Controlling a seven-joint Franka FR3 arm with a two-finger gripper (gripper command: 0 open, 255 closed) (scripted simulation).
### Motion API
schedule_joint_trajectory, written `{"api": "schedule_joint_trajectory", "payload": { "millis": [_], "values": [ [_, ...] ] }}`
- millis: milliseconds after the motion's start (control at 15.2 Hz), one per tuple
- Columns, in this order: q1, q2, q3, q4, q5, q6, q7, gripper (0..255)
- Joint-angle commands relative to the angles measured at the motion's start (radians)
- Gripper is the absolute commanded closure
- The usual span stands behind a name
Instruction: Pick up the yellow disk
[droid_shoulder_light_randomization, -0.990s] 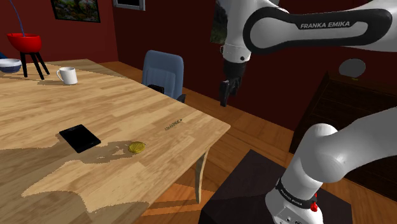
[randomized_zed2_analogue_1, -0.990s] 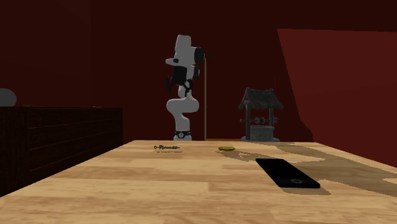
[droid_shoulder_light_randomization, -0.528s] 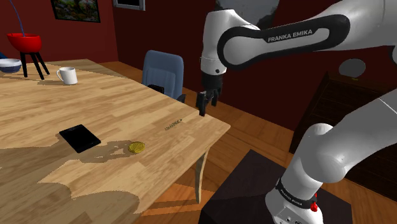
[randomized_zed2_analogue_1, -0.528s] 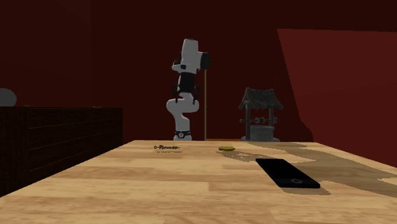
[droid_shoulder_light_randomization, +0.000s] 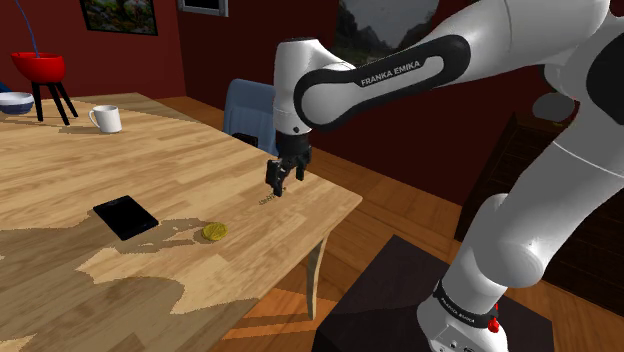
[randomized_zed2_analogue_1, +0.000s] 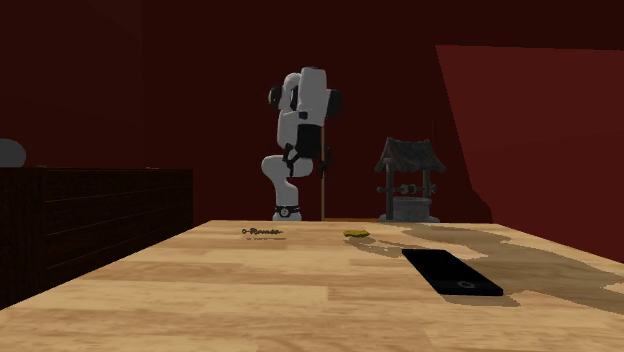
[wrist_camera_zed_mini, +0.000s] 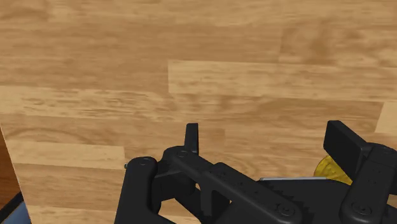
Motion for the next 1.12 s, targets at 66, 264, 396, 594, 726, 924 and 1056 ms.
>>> {"api": "schedule_joint_trajectory", "payload": {
  "millis": [66, 264, 396, 594, 726, 924, 1056],
  "values": [
    [0.01, 0.115, 0.027, 0.067, -0.023, 0.05, 0.051, 0],
    [0.023, 0.227, 0.045, 0.146, -0.056, 0.084, 0.098, 0],
    [0.035, 0.303, 0.052, 0.205, -0.081, 0.101, 0.128, 0],
    [0.061, 0.417, 0.057, 0.303, -0.118, 0.116, 0.17, 0],
    [0.082, 0.493, 0.056, 0.376, -0.143, 0.12, 0.194, 0],
    [0.117, 0.61, 0.051, 0.497, -0.175, 0.117, 0.224, 0],
    [0.131, 0.651, 0.048, 0.544, -0.185, 0.114, 0.233, 0]
  ]
}}
